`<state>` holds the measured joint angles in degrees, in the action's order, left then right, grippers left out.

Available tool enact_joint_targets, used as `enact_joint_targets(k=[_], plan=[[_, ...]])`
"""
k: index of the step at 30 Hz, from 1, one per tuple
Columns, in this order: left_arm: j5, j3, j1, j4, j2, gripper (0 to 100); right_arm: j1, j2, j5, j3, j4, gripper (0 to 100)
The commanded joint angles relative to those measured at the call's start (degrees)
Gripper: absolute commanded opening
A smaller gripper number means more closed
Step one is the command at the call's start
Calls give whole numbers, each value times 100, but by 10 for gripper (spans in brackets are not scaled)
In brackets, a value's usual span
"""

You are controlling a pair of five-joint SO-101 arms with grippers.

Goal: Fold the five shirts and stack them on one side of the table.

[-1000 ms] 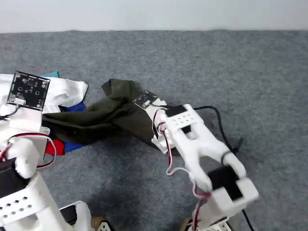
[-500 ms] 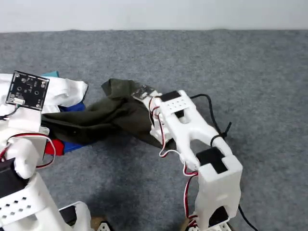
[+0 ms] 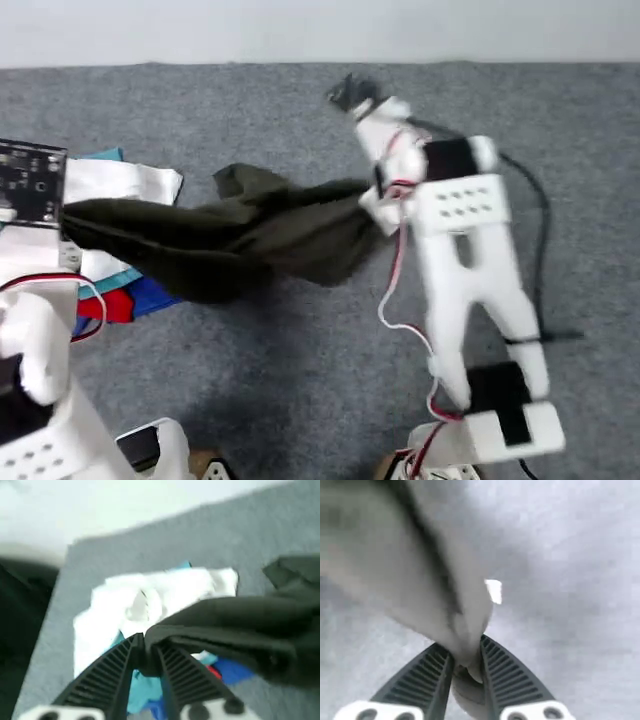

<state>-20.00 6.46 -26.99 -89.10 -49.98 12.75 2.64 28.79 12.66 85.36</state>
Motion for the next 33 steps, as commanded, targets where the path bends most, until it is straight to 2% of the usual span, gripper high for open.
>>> enact_joint_targets(k=[1,6,10,16,21,23,28,33], plan=[[132,-646,-35,141,-79,14,-418,716,114,888,40,9],[123,-1095,-35,132,-88,14,-892,804,167,1732,4,9],[114,-1103,-26,123,-88,15,-1147,462,176,1776,-435,9],[97,-752,-18,141,-70,15,-1385,-989,167,1776,-1508,9],[88,-180,-18,132,-79,15,-1156,-2220,158,1829,-2185,13],[88,-31,-18,132,-79,15,-998,-2536,167,1916,-2070,50],[70,180,-18,132,-79,15,-743,-2765,97,2365,-1288,288],[-158,365,-26,141,-79,15,-391,-2545,-158,3288,-259,303]])
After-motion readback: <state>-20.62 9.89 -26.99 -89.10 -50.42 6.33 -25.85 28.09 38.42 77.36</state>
